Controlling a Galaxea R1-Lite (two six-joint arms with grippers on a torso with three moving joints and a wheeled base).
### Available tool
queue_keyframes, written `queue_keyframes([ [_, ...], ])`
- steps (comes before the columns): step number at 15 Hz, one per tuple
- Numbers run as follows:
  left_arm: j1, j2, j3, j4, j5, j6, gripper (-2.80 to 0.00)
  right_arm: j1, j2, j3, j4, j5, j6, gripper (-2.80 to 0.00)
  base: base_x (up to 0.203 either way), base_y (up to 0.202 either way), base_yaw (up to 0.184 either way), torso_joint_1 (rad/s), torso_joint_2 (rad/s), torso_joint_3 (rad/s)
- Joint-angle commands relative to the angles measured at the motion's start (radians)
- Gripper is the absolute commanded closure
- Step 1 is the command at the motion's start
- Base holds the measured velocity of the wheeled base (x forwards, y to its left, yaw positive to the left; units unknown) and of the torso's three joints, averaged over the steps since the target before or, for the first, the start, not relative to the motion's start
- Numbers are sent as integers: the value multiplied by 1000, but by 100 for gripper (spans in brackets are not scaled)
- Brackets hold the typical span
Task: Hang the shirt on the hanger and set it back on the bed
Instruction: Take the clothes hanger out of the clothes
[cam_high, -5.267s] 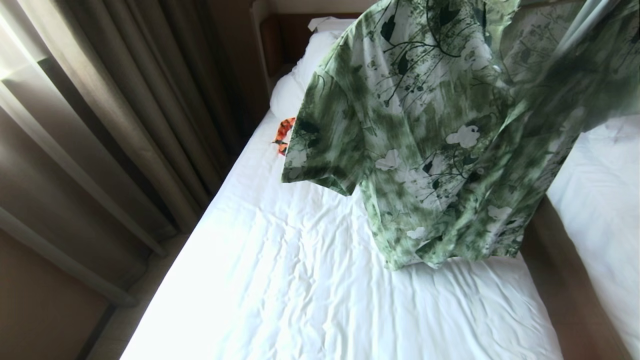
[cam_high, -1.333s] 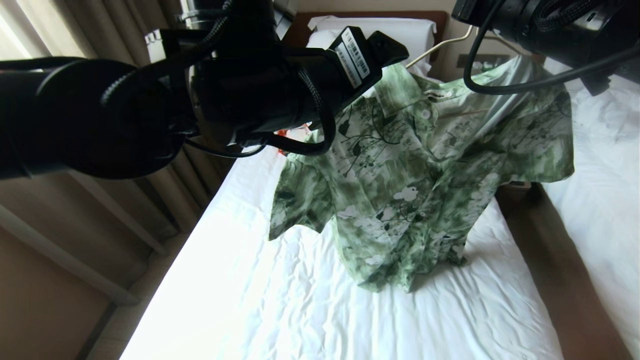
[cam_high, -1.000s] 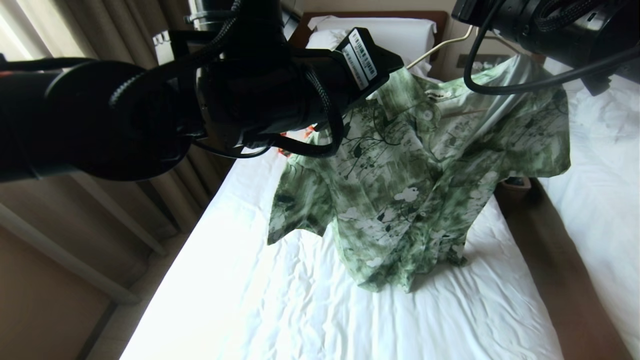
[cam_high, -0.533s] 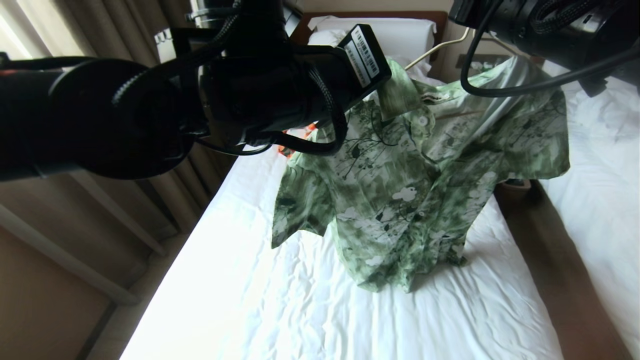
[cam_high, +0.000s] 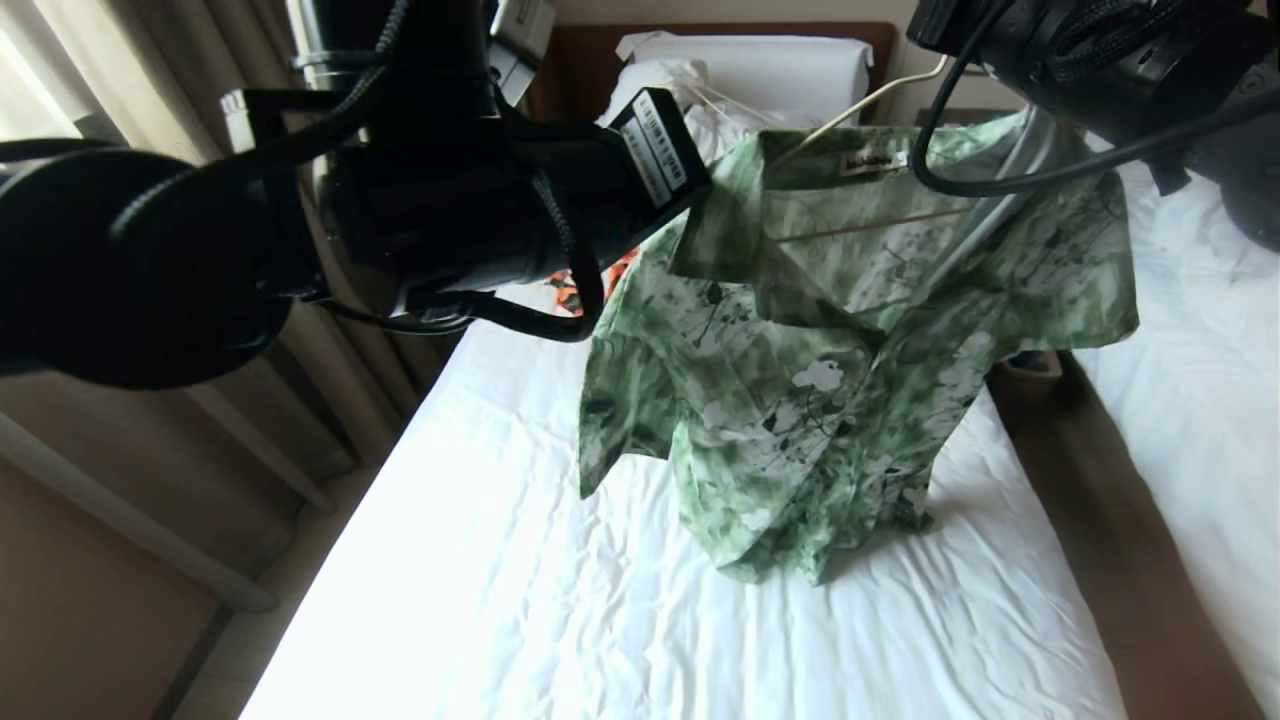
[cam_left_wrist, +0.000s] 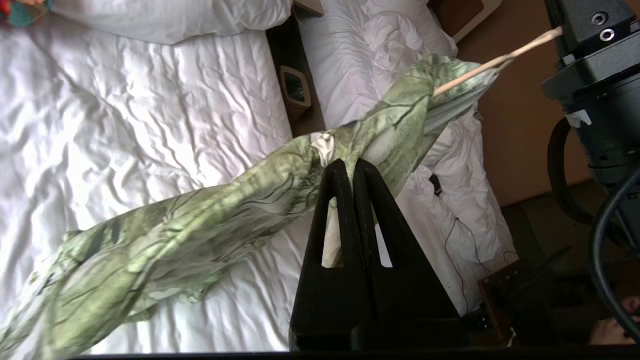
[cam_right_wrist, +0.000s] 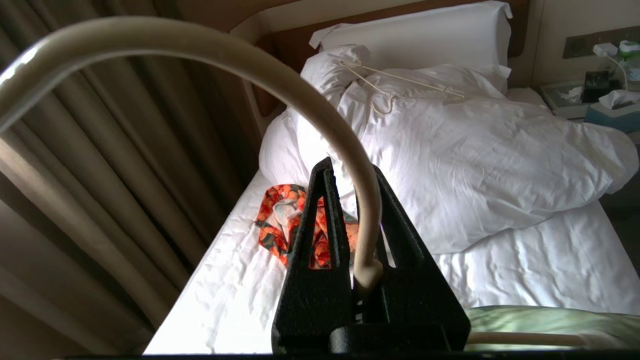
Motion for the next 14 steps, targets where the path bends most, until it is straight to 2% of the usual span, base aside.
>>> queue_keyframes([
  [1, 61, -68, 87, -1, -1, -3, 0, -16, 28, -9, -5, -2, -2, 0, 0, 0, 0, 0, 0, 0],
  [3, 141, -93, 189, -6, -27, -3, 0, -16, 51, -14, -8, -1, -21, 0, 0, 0, 0, 0, 0, 0],
  [6, 292, -118, 309, -36, -125, -2, 0, -13, 102, -49, -34, -2, -61, 0, 0, 0, 0, 0, 0, 0],
  [8, 365, -109, 373, -86, -184, 5, 0, -7, 130, -61, -35, -2, -65, 0, 0, 0, 0, 0, 0, 0],
  [11, 356, -139, 390, -105, -210, 9, 0, 9, 182, -88, -36, -3, -77, 0, 0, 0, 0, 0, 0, 0],
  [14, 196, -164, 391, -97, -191, -18, 0, 10, 215, -117, -36, -4, -83, 0, 0, 0, 0, 0, 0, 0],
])
